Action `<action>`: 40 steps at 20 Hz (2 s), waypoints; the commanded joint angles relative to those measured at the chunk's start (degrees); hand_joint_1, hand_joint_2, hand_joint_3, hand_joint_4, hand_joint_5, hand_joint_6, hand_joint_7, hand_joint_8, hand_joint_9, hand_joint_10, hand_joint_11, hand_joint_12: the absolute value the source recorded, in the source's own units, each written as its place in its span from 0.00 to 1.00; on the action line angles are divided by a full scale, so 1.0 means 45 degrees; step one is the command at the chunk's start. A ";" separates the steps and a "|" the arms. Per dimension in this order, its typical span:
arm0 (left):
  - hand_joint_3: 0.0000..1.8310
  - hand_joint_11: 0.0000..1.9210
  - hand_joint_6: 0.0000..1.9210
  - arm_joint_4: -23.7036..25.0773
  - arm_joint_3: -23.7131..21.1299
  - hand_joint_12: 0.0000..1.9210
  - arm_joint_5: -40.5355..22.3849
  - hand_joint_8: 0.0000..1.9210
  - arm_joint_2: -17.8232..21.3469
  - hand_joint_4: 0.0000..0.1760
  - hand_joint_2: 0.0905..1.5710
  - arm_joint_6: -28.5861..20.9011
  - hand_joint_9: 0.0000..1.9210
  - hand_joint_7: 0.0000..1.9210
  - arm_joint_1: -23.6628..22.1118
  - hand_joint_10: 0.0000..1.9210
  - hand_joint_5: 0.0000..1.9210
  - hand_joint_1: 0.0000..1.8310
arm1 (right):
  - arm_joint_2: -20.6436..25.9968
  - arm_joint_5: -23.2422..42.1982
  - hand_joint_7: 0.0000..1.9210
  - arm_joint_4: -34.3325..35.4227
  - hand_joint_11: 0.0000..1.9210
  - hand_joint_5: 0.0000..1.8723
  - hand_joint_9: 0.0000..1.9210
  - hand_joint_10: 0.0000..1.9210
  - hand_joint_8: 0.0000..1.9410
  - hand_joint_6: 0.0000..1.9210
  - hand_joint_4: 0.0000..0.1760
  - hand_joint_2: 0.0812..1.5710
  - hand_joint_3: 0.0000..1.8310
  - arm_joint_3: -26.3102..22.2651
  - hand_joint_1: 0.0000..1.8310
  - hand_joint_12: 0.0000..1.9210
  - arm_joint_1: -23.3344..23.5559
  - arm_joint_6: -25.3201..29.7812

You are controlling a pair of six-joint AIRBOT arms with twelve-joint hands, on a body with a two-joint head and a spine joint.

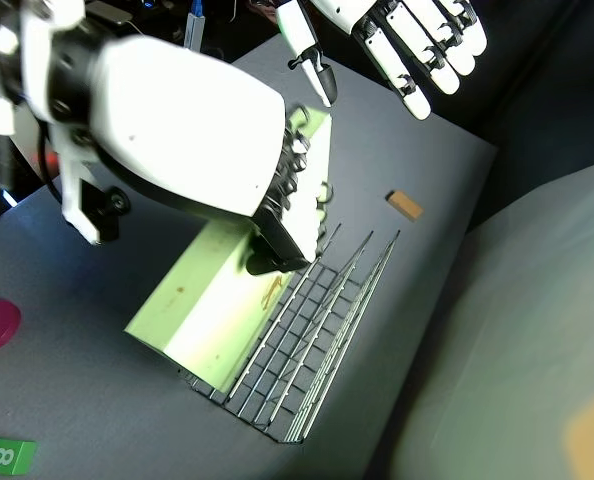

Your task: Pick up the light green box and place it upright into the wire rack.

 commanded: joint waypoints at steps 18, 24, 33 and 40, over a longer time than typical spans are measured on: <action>0.00 0.00 0.00 0.1052 -0.0163 0.25 -0.0116 0.00 0.0013 0.42 0.77 -0.0099 0.07 0.09 -0.0224 0.00 0.13 0.08 | -0.0941 0.0340 0.52 -0.0673 0.40 0.43 0.42 0.73 0.53 0.56 0.00 0.72 0.00 0.1474 0.74 0.77 -0.1391 0.0060; 0.00 0.00 0.00 0.1052 -0.0286 0.25 -0.0260 0.00 0.0008 0.42 0.77 -0.0433 0.07 0.09 -0.0200 0.00 0.13 0.08 | -0.0956 0.0353 0.51 -0.0682 0.39 0.43 0.41 0.73 0.55 0.57 0.00 0.72 0.00 0.1645 0.74 0.77 -0.1394 0.0186; 0.00 0.00 0.00 0.1047 -0.0393 0.25 -0.0259 0.00 -0.0028 0.42 0.77 -0.0909 0.07 0.09 -0.0147 0.00 0.13 0.08 | -0.0929 0.0423 0.44 -0.0683 0.20 0.41 0.34 0.20 0.04 0.03 0.00 0.68 0.00 0.1642 0.52 0.67 -0.1266 0.0169; 0.00 0.00 0.00 0.0771 -0.0493 0.26 -0.0074 0.00 -0.0623 0.42 0.77 -0.1107 0.07 0.09 0.0126 0.00 0.13 0.08 | -0.0511 0.0170 0.36 -0.0649 0.14 0.31 0.32 0.04 0.00 0.00 0.00 0.57 0.00 0.1195 0.48 0.63 -0.0730 -0.0040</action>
